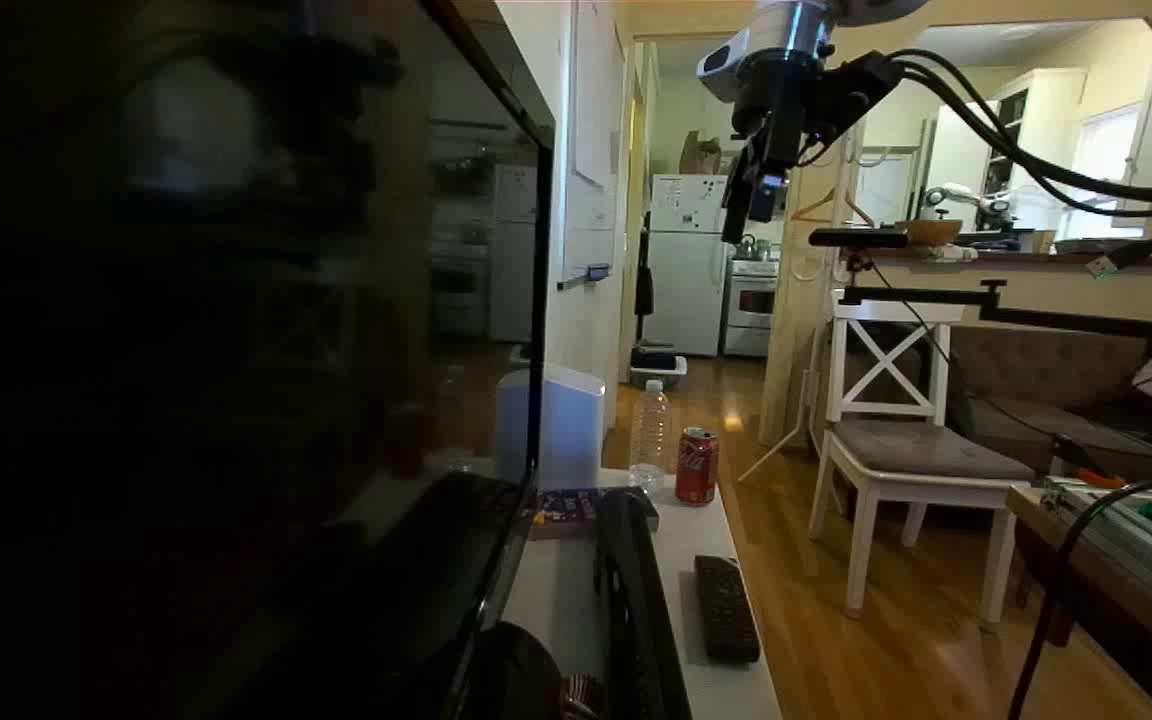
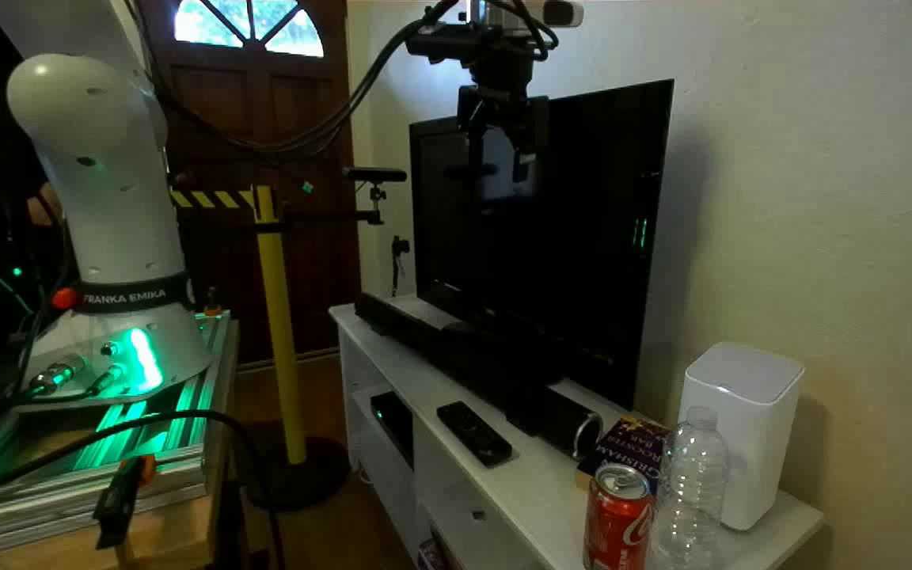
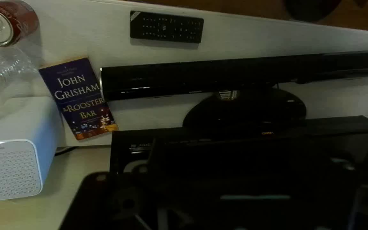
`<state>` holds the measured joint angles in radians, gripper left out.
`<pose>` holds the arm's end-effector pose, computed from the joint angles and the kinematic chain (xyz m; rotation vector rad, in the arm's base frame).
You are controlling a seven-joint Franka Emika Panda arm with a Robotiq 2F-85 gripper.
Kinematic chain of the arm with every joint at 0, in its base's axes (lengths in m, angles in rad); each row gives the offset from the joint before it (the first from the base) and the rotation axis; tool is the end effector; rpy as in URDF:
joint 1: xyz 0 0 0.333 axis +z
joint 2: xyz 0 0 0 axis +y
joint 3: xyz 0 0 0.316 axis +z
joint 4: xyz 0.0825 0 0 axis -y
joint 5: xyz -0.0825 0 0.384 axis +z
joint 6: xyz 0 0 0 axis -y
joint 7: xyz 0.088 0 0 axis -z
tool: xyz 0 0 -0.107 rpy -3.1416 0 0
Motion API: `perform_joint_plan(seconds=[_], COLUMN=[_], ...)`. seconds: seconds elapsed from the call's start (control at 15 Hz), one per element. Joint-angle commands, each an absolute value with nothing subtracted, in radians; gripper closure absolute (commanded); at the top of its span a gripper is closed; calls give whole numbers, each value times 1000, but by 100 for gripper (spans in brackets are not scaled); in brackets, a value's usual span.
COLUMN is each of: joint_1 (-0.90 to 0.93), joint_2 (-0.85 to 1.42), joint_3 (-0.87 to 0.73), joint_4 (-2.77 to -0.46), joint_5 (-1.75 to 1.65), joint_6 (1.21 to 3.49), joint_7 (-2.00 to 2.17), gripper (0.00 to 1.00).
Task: Press a button on the home theater
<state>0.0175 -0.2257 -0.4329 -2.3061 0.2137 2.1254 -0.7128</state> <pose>0.4415 -0.1895 0.4329 -2.8939 -0.2829 -0.2391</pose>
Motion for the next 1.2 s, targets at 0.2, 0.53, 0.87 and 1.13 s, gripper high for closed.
perform_joint_plan(seconds=[0.2,0.53,0.87,1.13], joint_1=[-40,-40,-80,-157], joint_2=[-220,-220,-259,-342], joint_3=[-378,-378,-369,-389], joint_4=[-2304,-2304,-2324,-2359], joint_5=[229,229,239,235], joint_6=[2121,2121,2130,2136], joint_7=[-724,-724,-725,-702], gripper=[0,0,0,0])
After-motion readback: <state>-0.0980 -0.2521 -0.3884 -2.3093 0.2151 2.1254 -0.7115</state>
